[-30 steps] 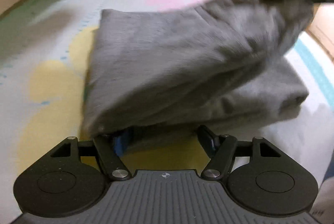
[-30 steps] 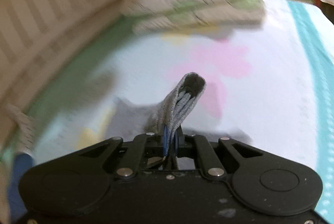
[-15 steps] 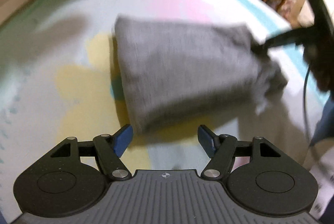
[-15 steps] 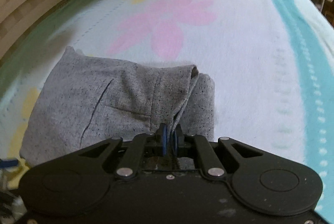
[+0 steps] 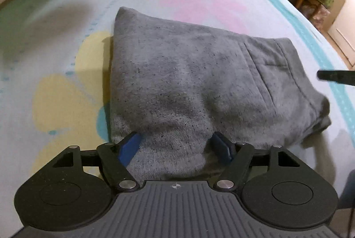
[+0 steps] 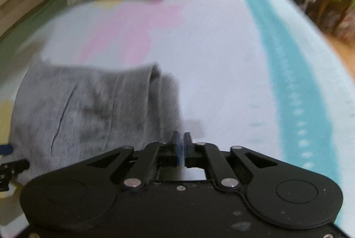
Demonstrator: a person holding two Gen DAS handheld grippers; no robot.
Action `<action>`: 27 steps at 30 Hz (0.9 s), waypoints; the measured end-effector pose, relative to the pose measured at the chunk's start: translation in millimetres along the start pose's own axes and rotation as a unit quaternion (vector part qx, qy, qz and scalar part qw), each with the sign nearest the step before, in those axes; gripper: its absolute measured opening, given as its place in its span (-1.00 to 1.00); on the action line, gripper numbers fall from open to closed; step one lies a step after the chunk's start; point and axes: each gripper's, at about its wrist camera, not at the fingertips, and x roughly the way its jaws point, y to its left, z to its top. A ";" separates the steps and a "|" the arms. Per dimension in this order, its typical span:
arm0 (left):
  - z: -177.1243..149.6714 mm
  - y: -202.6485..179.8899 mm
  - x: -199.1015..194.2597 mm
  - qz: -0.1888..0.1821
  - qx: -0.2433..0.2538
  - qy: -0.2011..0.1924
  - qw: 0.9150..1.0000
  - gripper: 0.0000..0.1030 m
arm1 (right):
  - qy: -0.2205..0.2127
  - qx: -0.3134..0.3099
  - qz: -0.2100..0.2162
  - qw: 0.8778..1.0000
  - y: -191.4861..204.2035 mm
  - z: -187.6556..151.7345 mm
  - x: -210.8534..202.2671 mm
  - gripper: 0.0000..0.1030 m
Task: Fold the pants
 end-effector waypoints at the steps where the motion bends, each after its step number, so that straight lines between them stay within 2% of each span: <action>1: 4.8 -1.0 -3.6 0.006 0.003 -0.004 1.000 0.37 | -0.022 -0.002 -0.002 1.000 2.1 1.1 -9.2 -0.79; 4: 26.6 -6.2 -11.2 0.025 0.018 -0.029 0.999 0.37 | -0.070 -0.012 0.022 0.997 17.6 7.3 -30.3 -0.71; 5: 36.6 -6.8 -10.0 0.028 0.015 -0.031 0.999 0.37 | -0.076 -0.019 0.039 0.996 24.9 10.0 -32.7 -0.59; 7: 53.6 -7.5 -4.2 0.040 0.006 -0.034 0.999 0.38 | -0.076 -0.030 0.068 0.994 40.1 15.5 -30.8 -0.35; 11: 70.7 -14.5 24.1 0.067 0.004 -0.005 0.998 0.38 | -0.058 -0.039 0.082 0.994 62.0 18.4 -11.4 -0.30; 14: 64.3 -15.9 40.9 0.075 0.003 0.015 0.997 0.47 | -0.014 -0.023 0.080 0.996 63.4 11.4 12.0 -0.23; 16: 58.0 -10.9 42.6 0.074 -0.017 0.008 0.997 0.66 | 0.014 -0.020 0.073 0.997 61.9 1.5 26.5 -0.15; 19: 54.3 -0.6 46.0 0.062 -0.047 0.009 0.997 0.80 | -0.011 -0.036 0.071 0.997 62.1 -15.3 28.7 -0.10; 27: 48.2 -4.4 46.5 0.072 -0.036 0.014 0.997 0.85 | -0.014 -0.038 0.070 0.997 61.0 -14.6 29.2 -0.08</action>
